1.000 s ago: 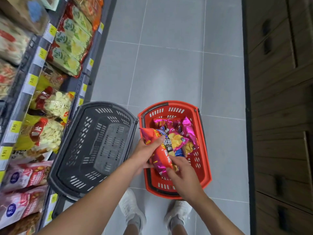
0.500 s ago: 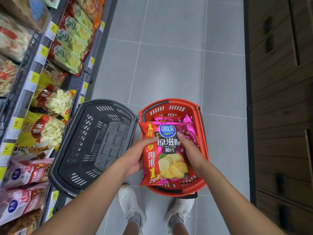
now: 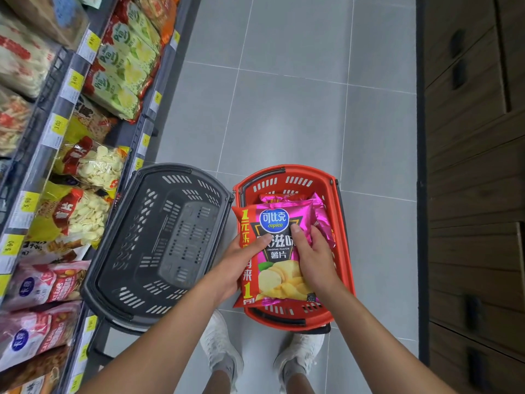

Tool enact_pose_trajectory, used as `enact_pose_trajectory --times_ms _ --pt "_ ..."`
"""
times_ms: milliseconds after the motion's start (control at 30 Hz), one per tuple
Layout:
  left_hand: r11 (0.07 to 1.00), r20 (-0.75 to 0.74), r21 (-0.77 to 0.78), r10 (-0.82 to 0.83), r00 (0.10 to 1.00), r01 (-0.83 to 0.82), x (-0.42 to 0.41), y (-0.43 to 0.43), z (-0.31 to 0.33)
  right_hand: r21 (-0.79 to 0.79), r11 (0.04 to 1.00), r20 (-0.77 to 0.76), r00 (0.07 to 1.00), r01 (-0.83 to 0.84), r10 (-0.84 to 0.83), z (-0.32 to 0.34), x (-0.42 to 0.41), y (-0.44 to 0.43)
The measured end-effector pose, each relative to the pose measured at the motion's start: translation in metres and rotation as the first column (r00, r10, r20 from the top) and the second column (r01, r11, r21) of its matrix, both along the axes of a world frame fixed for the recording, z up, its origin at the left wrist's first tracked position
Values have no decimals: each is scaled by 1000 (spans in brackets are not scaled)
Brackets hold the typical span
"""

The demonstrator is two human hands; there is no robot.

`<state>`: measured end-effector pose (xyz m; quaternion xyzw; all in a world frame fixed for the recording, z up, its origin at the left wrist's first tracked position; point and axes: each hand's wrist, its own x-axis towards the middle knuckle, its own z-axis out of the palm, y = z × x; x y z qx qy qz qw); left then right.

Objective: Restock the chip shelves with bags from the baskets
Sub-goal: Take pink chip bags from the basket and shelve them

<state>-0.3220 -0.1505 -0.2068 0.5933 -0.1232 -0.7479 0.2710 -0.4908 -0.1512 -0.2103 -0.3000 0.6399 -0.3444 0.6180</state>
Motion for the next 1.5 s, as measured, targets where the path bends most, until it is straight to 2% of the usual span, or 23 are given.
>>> enact_pose_trajectory --times_ms 400,500,567,633,733,833,933,1133,1300,1400,1500 --pt "998 65 -9 -64 996 65 10 -1 -11 137 991 -1 1000 11 -11 -29 2 -5" --pt "999 128 -9 -46 991 48 16 -4 -18 169 985 1 999 -46 47 -38 4 -8" --pt "999 182 -17 -41 982 45 23 -5 -24 215 973 -35 995 -84 94 -43 2 -12" --pt "999 259 -41 -17 966 29 33 -5 -30 274 955 -136 979 -111 152 -57 -10 -18" --pt "996 353 -93 44 935 -12 47 -5 -36 295 939 -321 908 -175 270 -86 -39 -27" --pt "992 414 -118 78 907 -31 59 -3 -42 331 903 -479 775 -275 412 -107 -61 -42" --pt "990 432 -126 109 895 -60 66 -1 -49 351 855 -566 642 -380 518 -123 -67 -59" --pt "991 458 -120 113 882 -65 75 5 -65 387 775 -589 512 -499 625 -159 -53 -79" --pt "991 490 -106 123 863 -81 81 11 -72 481 741 -641 389 -468 662 -175 -46 -78" --pt "992 492 -90 123 862 -90 83 14 -71 476 756 -669 373 -449 643 -179 -44 -73" --pt "993 496 -75 119 860 -94 87 15 -64 528 734 -624 390 -428 677 -173 -45 -66"
